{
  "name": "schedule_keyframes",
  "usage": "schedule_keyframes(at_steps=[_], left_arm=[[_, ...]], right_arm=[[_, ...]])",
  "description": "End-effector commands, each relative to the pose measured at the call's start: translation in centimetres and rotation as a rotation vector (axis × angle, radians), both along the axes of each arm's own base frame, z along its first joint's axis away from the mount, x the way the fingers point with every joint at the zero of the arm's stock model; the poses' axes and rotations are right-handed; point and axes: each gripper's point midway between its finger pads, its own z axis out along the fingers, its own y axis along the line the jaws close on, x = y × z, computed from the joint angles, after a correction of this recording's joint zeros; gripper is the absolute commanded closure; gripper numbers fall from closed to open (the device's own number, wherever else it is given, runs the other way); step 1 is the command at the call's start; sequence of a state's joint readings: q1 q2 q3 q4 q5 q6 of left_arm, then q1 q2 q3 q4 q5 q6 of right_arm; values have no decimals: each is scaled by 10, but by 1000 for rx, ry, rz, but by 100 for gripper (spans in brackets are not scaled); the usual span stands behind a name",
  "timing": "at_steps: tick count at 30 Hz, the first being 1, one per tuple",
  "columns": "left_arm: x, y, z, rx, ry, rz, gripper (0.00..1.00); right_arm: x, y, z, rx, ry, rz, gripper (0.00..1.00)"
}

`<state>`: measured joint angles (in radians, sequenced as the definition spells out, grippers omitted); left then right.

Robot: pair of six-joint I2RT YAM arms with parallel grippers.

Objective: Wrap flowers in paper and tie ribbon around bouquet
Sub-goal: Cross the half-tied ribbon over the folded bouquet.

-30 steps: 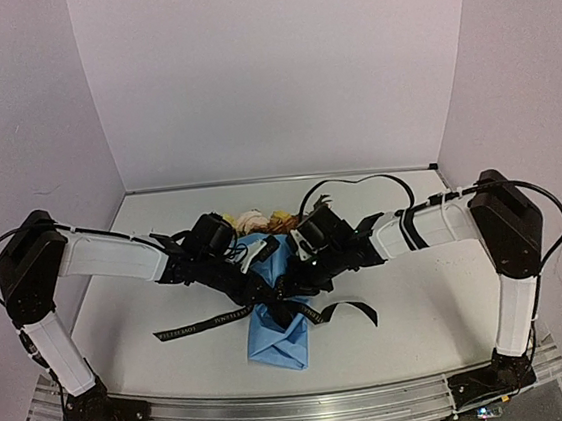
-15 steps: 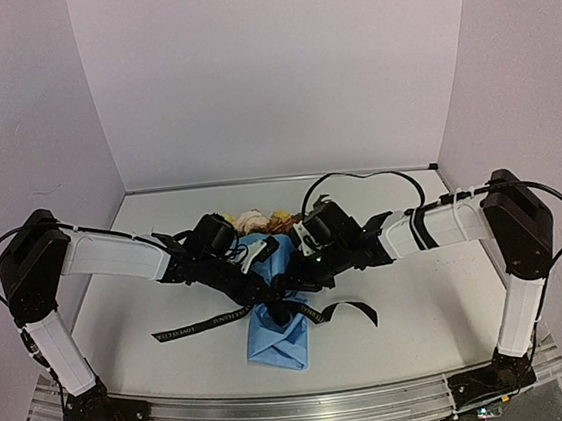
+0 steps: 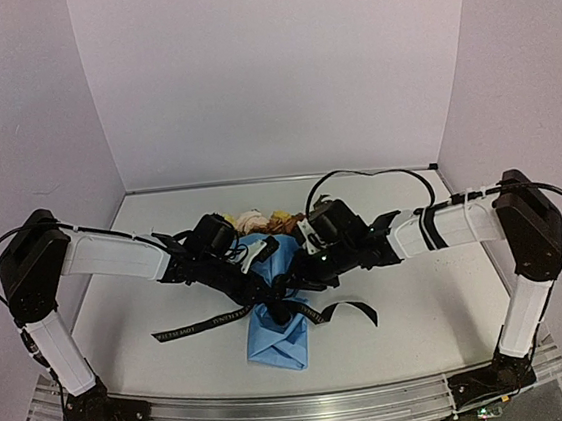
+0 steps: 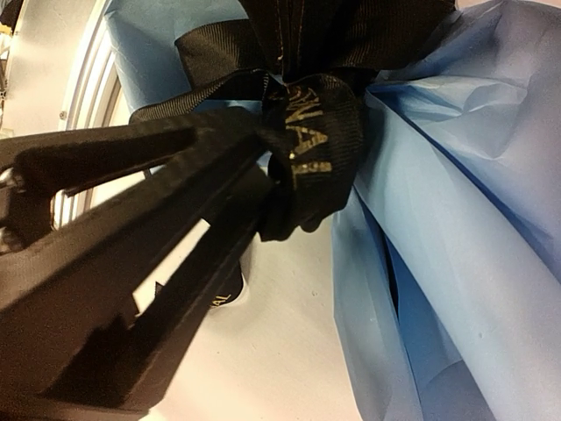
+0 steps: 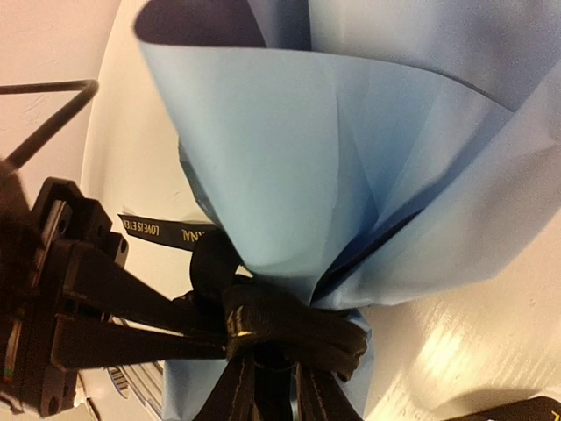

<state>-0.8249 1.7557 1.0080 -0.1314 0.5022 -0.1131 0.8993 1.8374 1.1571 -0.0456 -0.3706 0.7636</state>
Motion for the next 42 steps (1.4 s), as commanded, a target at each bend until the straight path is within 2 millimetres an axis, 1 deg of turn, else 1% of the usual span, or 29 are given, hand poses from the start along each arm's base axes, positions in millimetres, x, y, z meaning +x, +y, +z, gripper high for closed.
schedule_keyframes(at_steps=[1,4,7,10,17,26,28,30,37,42], left_arm=[[7,-9,15,-32,-22,-1,100],[7,-10,16,-34,-23,-4,100],[6,-10,18,-38,-23,-8,100],[6,-11,19,-43,-27,-13,100],[6,-12,23,-52,-30,-20,100],[3,-10,21,-43,-25,-21,100],[3,-10,22,-46,-23,-24,100],[2,-10,23,-47,-23,-26,100],[2,-9,23,-45,-24,-23,100],[1,-8,23,-45,-24,-23,100]], right_arm=[[3,0,28,53,-55,-14,82],[3,-1,27,50,-50,-22,82],[4,-1,27,44,-44,-31,79],[5,-2,23,23,-22,-40,78],[5,-10,13,-27,-9,-65,78],[14,-3,14,-22,-23,-69,78],[15,-1,14,-23,-25,-68,75],[16,0,13,-23,-23,-70,75],[14,-7,2,-51,-4,-95,75],[15,-8,-6,-70,6,-106,75]])
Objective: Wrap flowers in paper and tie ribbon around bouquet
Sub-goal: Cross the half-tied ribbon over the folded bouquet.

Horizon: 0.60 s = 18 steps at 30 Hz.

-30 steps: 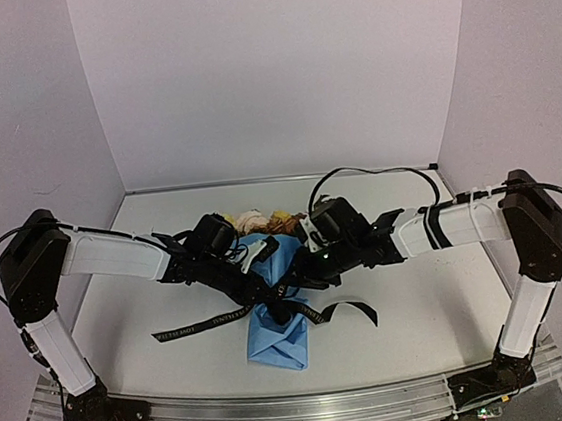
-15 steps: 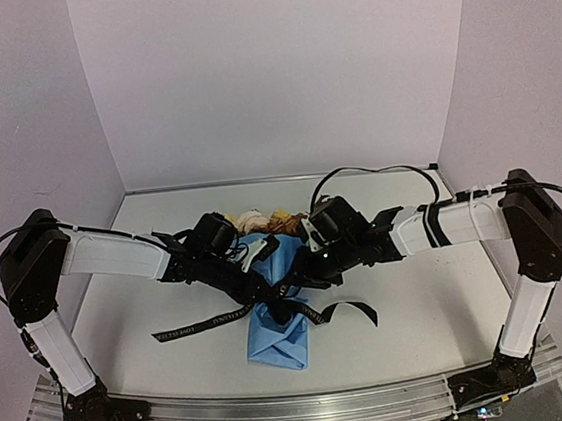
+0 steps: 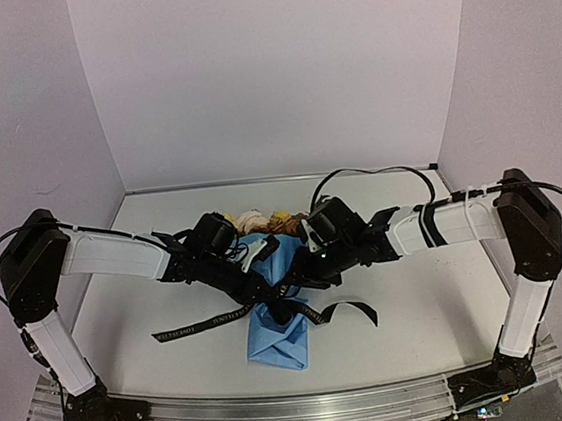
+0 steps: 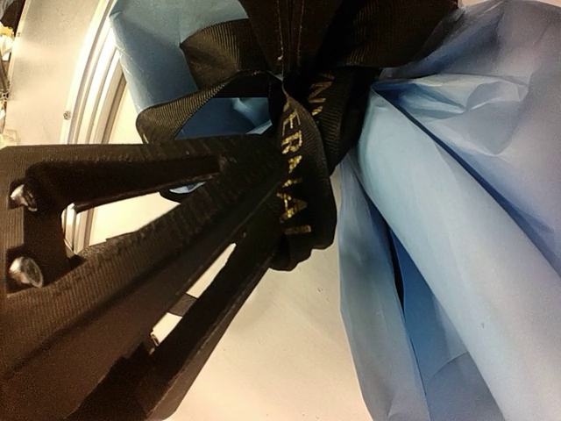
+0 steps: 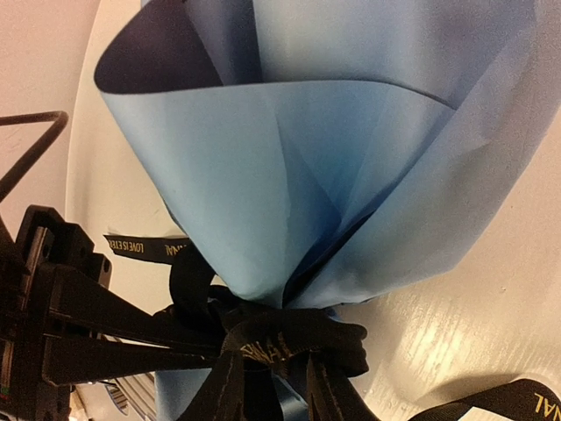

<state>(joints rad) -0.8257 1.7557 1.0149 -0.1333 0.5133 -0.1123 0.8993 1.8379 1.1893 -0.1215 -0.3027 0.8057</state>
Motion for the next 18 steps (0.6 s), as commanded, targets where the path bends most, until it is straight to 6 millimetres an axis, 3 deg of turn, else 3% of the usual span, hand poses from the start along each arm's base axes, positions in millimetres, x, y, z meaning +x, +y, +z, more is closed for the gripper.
schedule_keyframes(at_steps=[1,6,12,18], left_arm=[[2,-6,20,-35,-24,-15,100],[1,-6,20,-35,-21,-13,100],[1,-5,19,-35,-21,-10,100],[3,-6,23,-44,-28,-1,98]], right_arm=[[9,2,-3,-15,-14,-30,75],[15,5,-4,-10,-16,-33,77],[13,7,3,8,-20,-10,100],[6,3,8,20,-17,3,100]])
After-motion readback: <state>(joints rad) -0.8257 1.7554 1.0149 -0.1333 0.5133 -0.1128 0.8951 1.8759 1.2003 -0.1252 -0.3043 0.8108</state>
